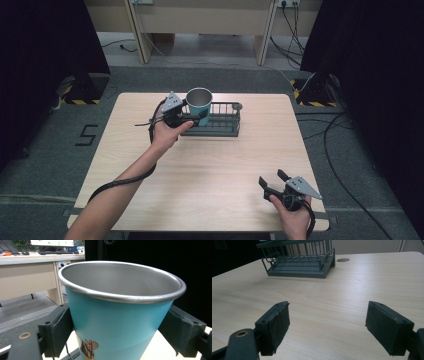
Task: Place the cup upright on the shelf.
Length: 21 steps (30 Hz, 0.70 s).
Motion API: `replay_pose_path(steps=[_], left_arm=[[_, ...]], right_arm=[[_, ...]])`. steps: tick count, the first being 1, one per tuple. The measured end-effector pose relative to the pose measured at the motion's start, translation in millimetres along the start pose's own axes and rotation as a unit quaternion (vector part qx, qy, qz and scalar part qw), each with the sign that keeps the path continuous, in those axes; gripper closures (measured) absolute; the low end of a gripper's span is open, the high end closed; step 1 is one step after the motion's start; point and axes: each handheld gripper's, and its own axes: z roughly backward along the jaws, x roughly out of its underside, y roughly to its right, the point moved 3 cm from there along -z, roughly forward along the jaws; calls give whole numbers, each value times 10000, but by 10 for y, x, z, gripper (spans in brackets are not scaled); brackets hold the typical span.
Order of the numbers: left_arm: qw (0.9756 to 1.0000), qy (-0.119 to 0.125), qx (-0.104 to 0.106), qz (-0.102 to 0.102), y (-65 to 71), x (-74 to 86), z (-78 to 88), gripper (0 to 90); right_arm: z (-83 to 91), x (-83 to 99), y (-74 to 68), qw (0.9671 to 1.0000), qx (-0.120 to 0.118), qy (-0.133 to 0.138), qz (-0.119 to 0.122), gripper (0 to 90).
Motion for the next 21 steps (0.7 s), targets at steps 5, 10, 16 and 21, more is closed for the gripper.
replay_pose_path(steps=[5, 10, 16, 21], left_arm=[[10000, -8, -18, 16, -3, -2, -38, 153], [10000, -2, -45, 20, -11, -17, -72, 154], [10000, 6, -84, 20, -28, -39, -103, 154], [9999, 26, -102, 12, -42, -68, -130, 154]], right_arm=[[1, 0, 1, 10000, -1, 1, -3, 201], [1, 0, 1, 10000, -6, -1, -6, 200], [1, 0, 2, 10000, -8, 0, -10, 200], [1, 0, 4, 10000, -13, 1, -13, 201]])
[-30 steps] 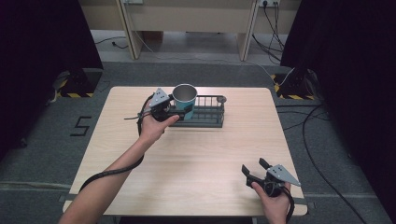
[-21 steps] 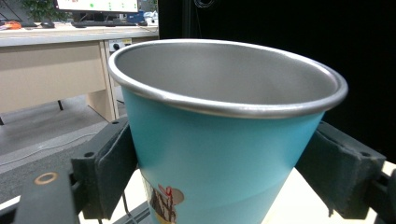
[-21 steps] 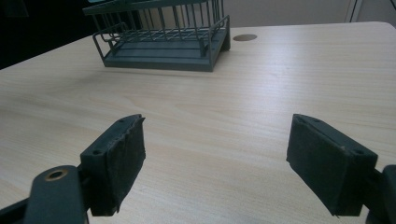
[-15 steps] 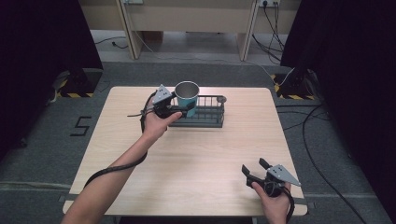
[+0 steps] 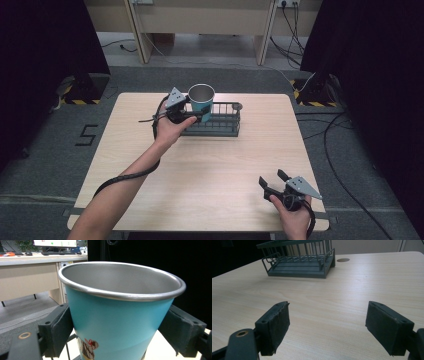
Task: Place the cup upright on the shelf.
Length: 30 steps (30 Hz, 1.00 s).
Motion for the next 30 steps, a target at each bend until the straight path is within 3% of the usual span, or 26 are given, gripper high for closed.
replay_pose_path(steps=[12, 30], left_arm=[[9999, -58, -68, 47, -33, 22, -98, 154], [9992, -188, -343, 95, -156, 64, -271, 154]], right_arm=[[1, 0, 1, 10000, 0, 2, 1, 201], [1, 0, 4, 10000, -14, -1, -2, 200]])
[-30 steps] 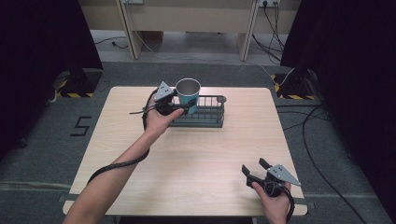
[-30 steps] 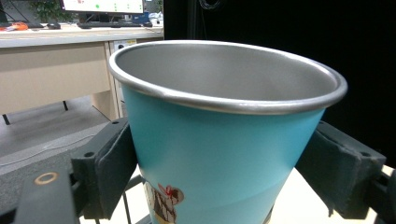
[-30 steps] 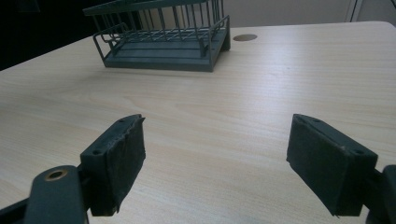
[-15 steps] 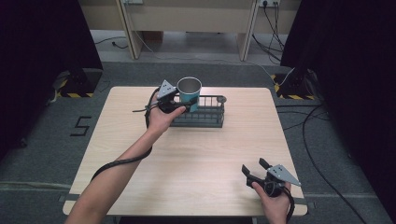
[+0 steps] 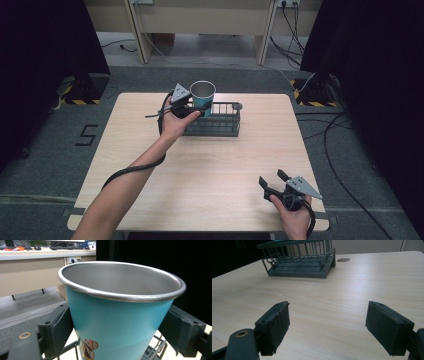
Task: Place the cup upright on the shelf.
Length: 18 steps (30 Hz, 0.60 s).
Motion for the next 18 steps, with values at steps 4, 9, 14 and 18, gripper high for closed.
replay_pose_path(steps=[4, 9, 14, 18], left_arm=[[9999, -37, -99, 36, -30, 26, -54, 154], [9997, -130, -177, 75, -31, 84, -121, 154], [9996, -194, -205, 84, -11, 123, -162, 154], [9995, -249, -202, 71, 12, 133, -191, 153]], right_arm=[[4, 1, 1, 10000, -7, -4, -5, 200], [1, 1, 1, 10000, -8, -2, 9, 200], [3, 1, -1, 10000, -9, -3, 6, 200], [-1, 1, -5, 10000, -13, -13, 18, 200]])
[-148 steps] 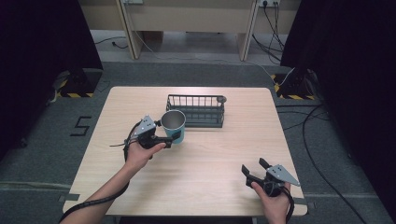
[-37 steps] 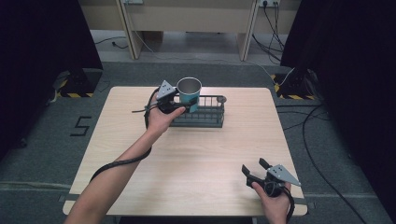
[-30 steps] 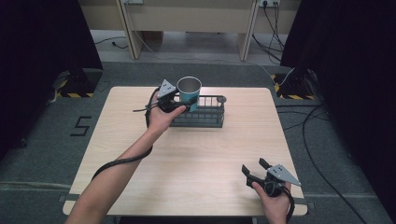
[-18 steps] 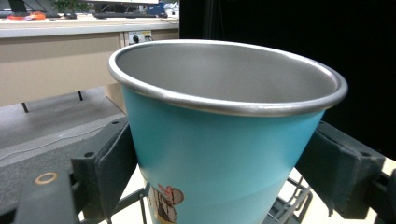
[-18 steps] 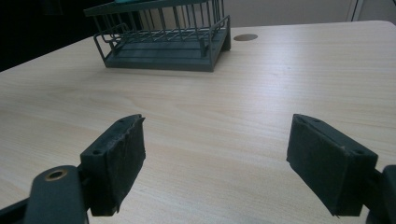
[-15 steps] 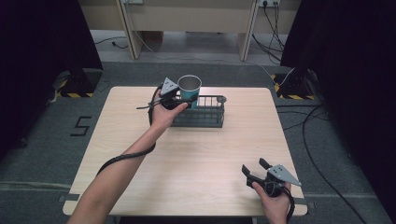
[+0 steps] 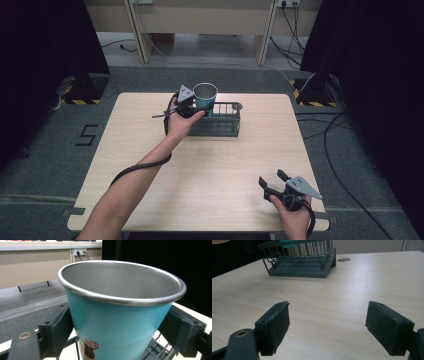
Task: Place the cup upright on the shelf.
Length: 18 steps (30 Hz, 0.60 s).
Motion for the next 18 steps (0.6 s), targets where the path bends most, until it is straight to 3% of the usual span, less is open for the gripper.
replay_pose_path(steps=[4, 18], left_arm=[[9999, -112, 2, -61, 31, 29, -29, 153], [9991, -421, 18, 21, 60, 126, -96, 153]], right_arm=[[2, 1, -1, 10000, -1, 4, -5, 200], [0, 1, -2, 10000, -15, -4, 9, 199]])
